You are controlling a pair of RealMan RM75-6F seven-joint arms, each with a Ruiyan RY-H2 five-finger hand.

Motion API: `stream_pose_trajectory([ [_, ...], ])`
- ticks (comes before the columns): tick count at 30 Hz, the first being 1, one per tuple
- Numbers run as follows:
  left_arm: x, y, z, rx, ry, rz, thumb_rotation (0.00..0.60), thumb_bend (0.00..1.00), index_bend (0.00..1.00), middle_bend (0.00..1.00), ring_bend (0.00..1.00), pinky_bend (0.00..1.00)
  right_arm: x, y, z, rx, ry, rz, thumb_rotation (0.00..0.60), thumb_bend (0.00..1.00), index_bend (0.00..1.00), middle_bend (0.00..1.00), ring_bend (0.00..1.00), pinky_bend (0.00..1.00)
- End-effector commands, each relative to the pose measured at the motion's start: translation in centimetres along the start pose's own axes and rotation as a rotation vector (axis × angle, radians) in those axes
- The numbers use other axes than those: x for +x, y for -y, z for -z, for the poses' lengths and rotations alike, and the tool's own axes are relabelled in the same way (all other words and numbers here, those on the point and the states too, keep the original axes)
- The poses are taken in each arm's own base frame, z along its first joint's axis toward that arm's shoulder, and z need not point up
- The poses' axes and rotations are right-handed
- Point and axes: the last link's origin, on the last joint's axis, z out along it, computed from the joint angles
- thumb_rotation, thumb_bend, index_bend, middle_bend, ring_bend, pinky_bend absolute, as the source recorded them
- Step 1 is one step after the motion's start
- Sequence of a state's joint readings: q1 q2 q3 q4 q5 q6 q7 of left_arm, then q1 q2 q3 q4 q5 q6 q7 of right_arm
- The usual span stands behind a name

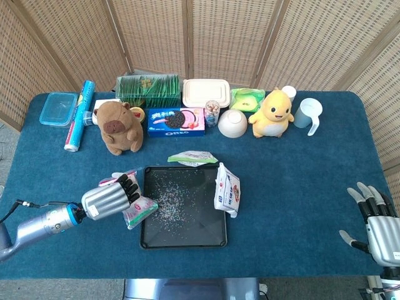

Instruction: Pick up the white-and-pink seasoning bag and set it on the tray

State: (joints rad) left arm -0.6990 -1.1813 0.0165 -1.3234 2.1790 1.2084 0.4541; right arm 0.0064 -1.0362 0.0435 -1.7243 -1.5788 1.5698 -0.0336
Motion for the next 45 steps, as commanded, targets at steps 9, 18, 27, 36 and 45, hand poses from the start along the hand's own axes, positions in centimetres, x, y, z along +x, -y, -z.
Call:
stream_pose_trajectory([
  [9, 0.3, 1.2, -3.0, -0.217, 0.04, -0.279, 0.6, 0.45, 0.64, 0.53, 0.52, 0.53, -0.3, 0.0, -0.1, -0.004, 0.007, 0.01, 0.6, 0.03, 0.13, 0.04, 0.06, 0.07],
  [18, 1.0, 1.0, -4.0, -0.224, 0.041, -0.36, 0.6, 0.56, 0.64, 0.53, 0.52, 0.53, 0.0, -0.1, -0.1, -0.005, 0.001, 0.0, 0.6, 0.03, 0.13, 0.04, 0.06, 0.07],
  [27, 1.4, 0.9, -5.0, -0.282, 0.054, -0.509, 0.6, 0.58, 0.66, 0.53, 0.52, 0.53, -0.3, 0.1, -0.1, 0.002, 0.009, 0.01, 0.6, 0.03, 0.13, 0.04, 0.06, 0.07],
  [36, 2.6, 0.4, -5.8, -0.315, 0.099, -0.561, 0.6, 0.61, 0.67, 0.53, 0.51, 0.53, -0.1, -0.1, -0.1, -0.003, -0.001, 0.005, 0.6, 0.03, 0.13, 0.04, 0.06, 0.07],
  [45, 3.3, 0.2, -6.2, -0.276, 0.127, -0.554, 0.6, 0.6, 0.67, 0.53, 0.51, 0.53, 0.1, 0.0, 0.0, 0.001, -0.007, 0.001, 0.6, 0.03, 0.13, 0.04, 0.06, 0.07],
])
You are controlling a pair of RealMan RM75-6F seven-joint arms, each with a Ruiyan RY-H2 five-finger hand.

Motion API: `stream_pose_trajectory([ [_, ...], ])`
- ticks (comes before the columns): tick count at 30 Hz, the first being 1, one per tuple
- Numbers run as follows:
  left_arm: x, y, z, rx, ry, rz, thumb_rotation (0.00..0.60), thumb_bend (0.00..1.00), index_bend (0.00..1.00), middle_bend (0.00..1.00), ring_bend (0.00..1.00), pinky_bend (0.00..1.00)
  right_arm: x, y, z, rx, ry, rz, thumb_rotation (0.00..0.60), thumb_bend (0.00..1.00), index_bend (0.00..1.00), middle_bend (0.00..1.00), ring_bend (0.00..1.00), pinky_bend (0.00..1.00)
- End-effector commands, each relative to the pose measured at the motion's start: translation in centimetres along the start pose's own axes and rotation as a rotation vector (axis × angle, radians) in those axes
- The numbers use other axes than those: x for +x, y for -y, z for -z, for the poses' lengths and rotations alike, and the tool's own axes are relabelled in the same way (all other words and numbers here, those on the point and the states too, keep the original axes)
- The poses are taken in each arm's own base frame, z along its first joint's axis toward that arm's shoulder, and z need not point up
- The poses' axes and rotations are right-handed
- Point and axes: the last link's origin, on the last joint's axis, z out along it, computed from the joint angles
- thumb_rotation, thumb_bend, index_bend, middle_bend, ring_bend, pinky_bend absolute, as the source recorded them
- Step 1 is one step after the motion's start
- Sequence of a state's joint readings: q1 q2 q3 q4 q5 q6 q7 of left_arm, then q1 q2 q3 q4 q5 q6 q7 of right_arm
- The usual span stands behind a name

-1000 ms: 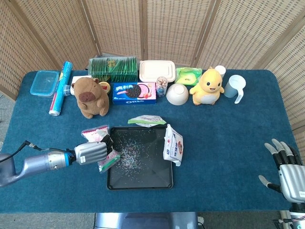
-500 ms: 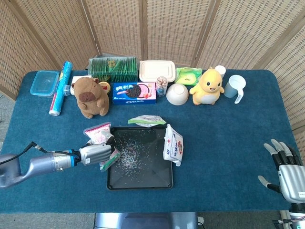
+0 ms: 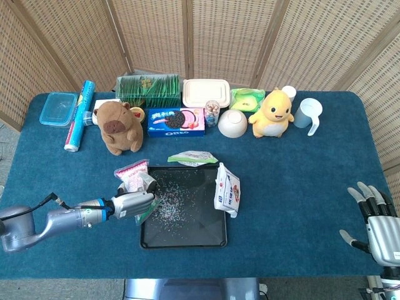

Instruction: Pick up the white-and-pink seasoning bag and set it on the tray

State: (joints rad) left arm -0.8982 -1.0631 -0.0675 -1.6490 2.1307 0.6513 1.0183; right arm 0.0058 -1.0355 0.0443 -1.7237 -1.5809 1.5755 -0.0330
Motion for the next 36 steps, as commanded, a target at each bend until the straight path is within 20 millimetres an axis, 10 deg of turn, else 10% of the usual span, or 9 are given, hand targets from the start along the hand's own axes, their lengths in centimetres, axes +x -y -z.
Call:
stream_pose_trajectory([
  [1, 0.0, -0.2, 0.1, 0.023, 0.018, 0.029, 0.6, 0.6, 0.67, 0.53, 0.51, 0.53, 0.0, 0.0, 0.0, -0.001, -0.001, -0.001, 0.6, 0.03, 0.13, 0.04, 0.06, 0.07],
  [29, 1.4, -0.5, -0.7, 0.115, 0.123, 0.035, 0.6, 0.6, 0.68, 0.53, 0.48, 0.53, -0.2, -0.1, -0.2, -0.007, 0.006, 0.01, 0.6, 0.03, 0.13, 0.04, 0.06, 0.07],
  [36, 1.7, -0.3, 0.6, 0.32, 0.118, 0.342, 0.6, 0.59, 0.68, 0.53, 0.48, 0.53, -0.3, 0.0, -0.1, -0.003, 0.01, 0.009, 0.6, 0.03, 0.13, 0.04, 0.06, 0.07],
])
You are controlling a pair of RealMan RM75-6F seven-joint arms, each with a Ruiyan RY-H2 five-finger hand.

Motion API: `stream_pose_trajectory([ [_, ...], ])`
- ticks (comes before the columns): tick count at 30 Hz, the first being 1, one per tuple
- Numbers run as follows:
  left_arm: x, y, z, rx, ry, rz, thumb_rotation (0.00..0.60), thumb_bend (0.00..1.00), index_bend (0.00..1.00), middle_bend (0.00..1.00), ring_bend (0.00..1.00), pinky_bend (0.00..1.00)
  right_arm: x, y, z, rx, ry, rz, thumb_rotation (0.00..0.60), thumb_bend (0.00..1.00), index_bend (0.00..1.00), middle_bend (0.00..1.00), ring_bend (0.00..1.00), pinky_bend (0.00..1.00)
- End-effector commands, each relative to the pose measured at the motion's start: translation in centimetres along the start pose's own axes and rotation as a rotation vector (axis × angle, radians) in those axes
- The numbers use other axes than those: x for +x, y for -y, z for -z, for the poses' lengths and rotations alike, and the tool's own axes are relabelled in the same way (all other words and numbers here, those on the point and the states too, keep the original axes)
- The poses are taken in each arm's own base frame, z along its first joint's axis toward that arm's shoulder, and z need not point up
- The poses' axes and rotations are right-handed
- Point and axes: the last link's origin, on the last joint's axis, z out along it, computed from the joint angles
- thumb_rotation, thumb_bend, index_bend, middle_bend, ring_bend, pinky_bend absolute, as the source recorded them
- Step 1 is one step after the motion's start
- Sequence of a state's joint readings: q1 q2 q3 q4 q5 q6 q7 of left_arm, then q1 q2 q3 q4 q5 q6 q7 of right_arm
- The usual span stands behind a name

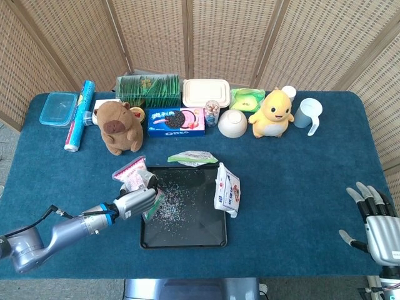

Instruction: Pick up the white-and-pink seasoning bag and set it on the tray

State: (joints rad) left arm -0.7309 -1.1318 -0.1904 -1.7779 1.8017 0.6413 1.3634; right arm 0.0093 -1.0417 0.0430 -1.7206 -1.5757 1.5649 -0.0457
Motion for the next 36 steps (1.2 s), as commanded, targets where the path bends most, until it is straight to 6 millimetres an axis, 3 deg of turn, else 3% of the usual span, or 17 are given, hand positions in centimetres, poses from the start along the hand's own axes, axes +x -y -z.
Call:
stream_pose_trajectory([
  [1, -0.3, 0.2, 1.6, 0.16, 0.015, 0.27, 0.6, 0.59, 0.68, 0.53, 0.48, 0.53, 0.0, -0.1, 0.0, -0.002, -0.001, -0.001, 0.6, 0.03, 0.13, 0.04, 0.06, 0.07],
  [7, -3.1, -0.8, 5.3, 0.393, 0.068, 0.65, 0.6, 0.58, 0.68, 0.53, 0.48, 0.53, 0.0, 0.0, 0.0, 0.0, -0.001, -0.002, 0.6, 0.03, 0.13, 0.04, 0.06, 0.07],
  [12, -5.1, -3.9, 7.7, 0.566, 0.077, 1.03, 0.6, 0.57, 0.68, 0.53, 0.47, 0.53, -0.3, 0.2, 0.0, 0.003, 0.008, 0.01, 0.6, 0.03, 0.13, 0.04, 0.06, 0.07],
  [17, -6.9, -6.9, 8.9, 0.753, 0.074, 1.345, 0.6, 0.57, 0.68, 0.53, 0.47, 0.53, -0.5, 0.3, 0.0, 0.003, 0.01, 0.018, 0.6, 0.03, 0.13, 0.04, 0.06, 0.07],
  [26, -8.0, -10.4, 8.8, 0.953, 0.024, 1.588, 0.6, 0.53, 0.68, 0.53, 0.45, 0.52, -0.7, 0.3, -0.1, 0.001, 0.02, 0.023, 0.6, 0.03, 0.13, 0.04, 0.06, 0.07],
  [36, -7.2, -11.6, 6.6, 0.965, -0.012, 1.707, 0.6, 0.51, 0.68, 0.53, 0.43, 0.49, -0.7, 0.3, -0.1, 0.001, 0.018, 0.021, 0.6, 0.03, 0.11, 0.04, 0.06, 0.07],
])
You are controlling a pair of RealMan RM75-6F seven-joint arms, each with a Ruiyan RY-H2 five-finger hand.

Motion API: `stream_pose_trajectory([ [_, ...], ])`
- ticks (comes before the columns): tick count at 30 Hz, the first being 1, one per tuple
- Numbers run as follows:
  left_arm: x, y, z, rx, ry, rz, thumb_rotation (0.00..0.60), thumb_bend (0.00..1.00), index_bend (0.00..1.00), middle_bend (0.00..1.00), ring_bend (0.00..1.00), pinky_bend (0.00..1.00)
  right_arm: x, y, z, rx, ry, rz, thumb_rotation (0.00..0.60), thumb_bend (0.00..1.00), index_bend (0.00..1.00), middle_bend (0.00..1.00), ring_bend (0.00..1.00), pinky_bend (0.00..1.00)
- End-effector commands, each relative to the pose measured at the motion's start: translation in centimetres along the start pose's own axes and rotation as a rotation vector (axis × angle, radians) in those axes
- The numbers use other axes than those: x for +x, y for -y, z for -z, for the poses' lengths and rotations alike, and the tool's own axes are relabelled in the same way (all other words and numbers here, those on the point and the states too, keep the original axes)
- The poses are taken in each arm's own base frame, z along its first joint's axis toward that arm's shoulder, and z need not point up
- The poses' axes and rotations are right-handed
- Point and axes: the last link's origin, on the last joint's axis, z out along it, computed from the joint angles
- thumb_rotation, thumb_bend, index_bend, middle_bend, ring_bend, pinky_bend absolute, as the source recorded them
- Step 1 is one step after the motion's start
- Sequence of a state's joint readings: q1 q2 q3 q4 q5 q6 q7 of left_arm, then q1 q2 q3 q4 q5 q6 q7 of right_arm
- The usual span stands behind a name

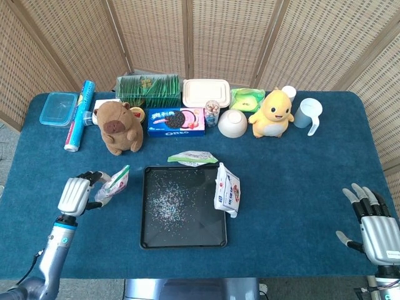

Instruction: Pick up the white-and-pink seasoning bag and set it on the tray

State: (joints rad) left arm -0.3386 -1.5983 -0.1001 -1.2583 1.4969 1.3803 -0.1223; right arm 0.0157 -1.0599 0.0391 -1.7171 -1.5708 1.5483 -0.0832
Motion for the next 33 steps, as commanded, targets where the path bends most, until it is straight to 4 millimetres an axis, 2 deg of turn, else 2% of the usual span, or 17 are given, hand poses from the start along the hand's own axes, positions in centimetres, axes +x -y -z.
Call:
stream_pose_trajectory([
  [1, -0.7, -0.4, -0.1, -0.001, 0.018, 0.021, 0.6, 0.51, 0.67, 0.52, 0.41, 0.48, 0.0, 0.0, 0.0, -0.001, -0.001, -0.003, 0.6, 0.03, 0.11, 0.04, 0.06, 0.07],
  [2, -1.1, -0.5, 0.0, 0.005, 0.036, 0.043, 0.6, 0.5, 0.64, 0.5, 0.39, 0.47, 0.1, 0.0, 0.0, -0.001, -0.001, -0.005, 0.6, 0.03, 0.11, 0.04, 0.06, 0.07],
  [5, -1.8, -0.3, 0.1, 0.019, 0.104, 0.071, 0.6, 0.4, 0.39, 0.32, 0.23, 0.36, 0.2, -0.1, 0.0, 0.001, -0.001, -0.009, 0.6, 0.03, 0.09, 0.04, 0.06, 0.07],
  [7, -1.9, -0.2, 0.1, 0.032, 0.129, 0.063, 0.6, 0.25, 0.18, 0.16, 0.1, 0.27, 0.2, -0.2, 0.0, 0.001, -0.002, -0.011, 0.6, 0.03, 0.07, 0.04, 0.06, 0.07],
  [10, -2.0, -0.2, 0.1, 0.04, 0.14, 0.055, 0.6, 0.05, 0.03, 0.03, 0.01, 0.2, 0.2, -0.2, 0.0, 0.002, -0.003, -0.012, 0.6, 0.03, 0.06, 0.04, 0.06, 0.07],
  [12, -1.9, -0.4, 0.1, 0.041, 0.131, 0.069, 0.6, 0.0, 0.0, 0.0, 0.0, 0.18, 0.3, -0.2, 0.0, 0.002, -0.003, -0.014, 0.6, 0.03, 0.06, 0.04, 0.06, 0.07],
  [19, -1.1, -0.7, 0.5, 0.012, 0.106, 0.096, 0.6, 0.0, 0.0, 0.0, 0.0, 0.16, 0.4, -0.2, 0.0, 0.0, -0.009, -0.019, 0.6, 0.03, 0.06, 0.04, 0.06, 0.07],
  [25, 0.5, 0.2, 1.8, 0.012, 0.076, 0.064, 0.6, 0.0, 0.0, 0.0, 0.0, 0.15, 0.6, -0.2, 0.1, 0.0, -0.012, -0.026, 0.6, 0.03, 0.06, 0.04, 0.06, 0.07],
  [26, 1.1, 0.7, 2.2, 0.011, 0.069, 0.04, 0.6, 0.0, 0.0, 0.0, 0.0, 0.15, 0.7, -0.3, 0.1, -0.001, -0.014, -0.027, 0.6, 0.03, 0.06, 0.04, 0.06, 0.07],
  [29, 5.3, 3.1, 4.3, 0.031, 0.011, -0.097, 0.6, 0.0, 0.0, 0.0, 0.0, 0.13, 0.7, -0.3, 0.1, -0.006, -0.017, -0.029, 0.6, 0.03, 0.06, 0.04, 0.06, 0.07],
  [33, 7.7, 4.2, 5.6, 0.071, -0.016, -0.128, 0.6, 0.0, 0.0, 0.0, 0.0, 0.13, 0.8, -0.3, 0.1, -0.005, -0.018, -0.027, 0.6, 0.03, 0.06, 0.04, 0.06, 0.07],
])
